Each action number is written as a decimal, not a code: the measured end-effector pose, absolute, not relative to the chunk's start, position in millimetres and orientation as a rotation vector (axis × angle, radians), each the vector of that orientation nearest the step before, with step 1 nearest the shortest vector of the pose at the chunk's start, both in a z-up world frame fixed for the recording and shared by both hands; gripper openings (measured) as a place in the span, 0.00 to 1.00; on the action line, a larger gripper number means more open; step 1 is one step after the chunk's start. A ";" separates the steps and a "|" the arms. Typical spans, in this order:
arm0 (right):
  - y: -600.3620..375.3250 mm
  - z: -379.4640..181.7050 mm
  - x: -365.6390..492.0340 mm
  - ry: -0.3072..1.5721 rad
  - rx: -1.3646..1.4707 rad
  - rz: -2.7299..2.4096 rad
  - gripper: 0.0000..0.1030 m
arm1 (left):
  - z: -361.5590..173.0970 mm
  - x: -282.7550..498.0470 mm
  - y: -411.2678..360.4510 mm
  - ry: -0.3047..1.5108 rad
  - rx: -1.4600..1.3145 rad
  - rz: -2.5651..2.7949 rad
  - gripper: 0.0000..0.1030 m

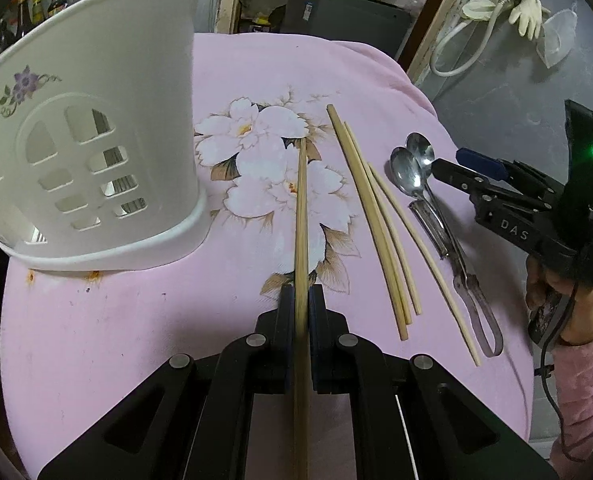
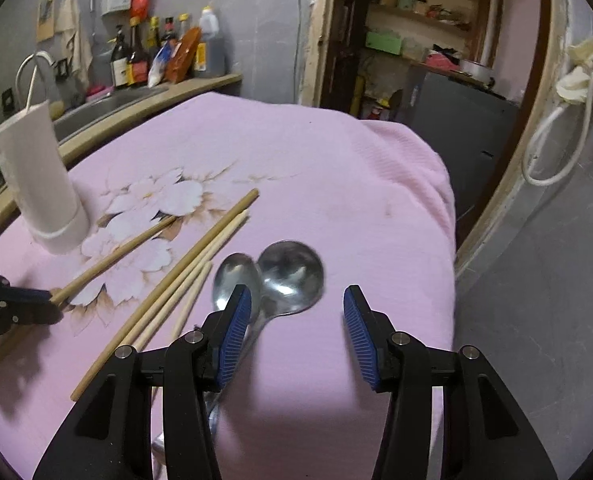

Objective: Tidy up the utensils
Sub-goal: 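Grasp a silver spoon with the right tool while the left tool holds the chopstick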

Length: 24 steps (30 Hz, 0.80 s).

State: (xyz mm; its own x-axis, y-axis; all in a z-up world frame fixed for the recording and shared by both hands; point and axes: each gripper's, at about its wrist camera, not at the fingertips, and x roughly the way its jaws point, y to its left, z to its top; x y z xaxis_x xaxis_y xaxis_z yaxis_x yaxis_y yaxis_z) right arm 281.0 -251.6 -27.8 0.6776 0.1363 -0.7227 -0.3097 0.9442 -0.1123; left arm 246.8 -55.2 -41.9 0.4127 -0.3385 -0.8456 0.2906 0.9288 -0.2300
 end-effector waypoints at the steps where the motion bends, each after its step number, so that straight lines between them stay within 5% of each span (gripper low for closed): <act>1: -252.0 -27.5 281.3 0.790 -0.227 0.259 0.45 | -41.6 245.3 -53.5 1.074 -0.058 -0.392 0.05; 24: -219.0 -45.7 299.4 0.846 -0.374 0.261 0.39 | -35.8 232.6 -41.1 1.080 -0.082 -0.386 0.05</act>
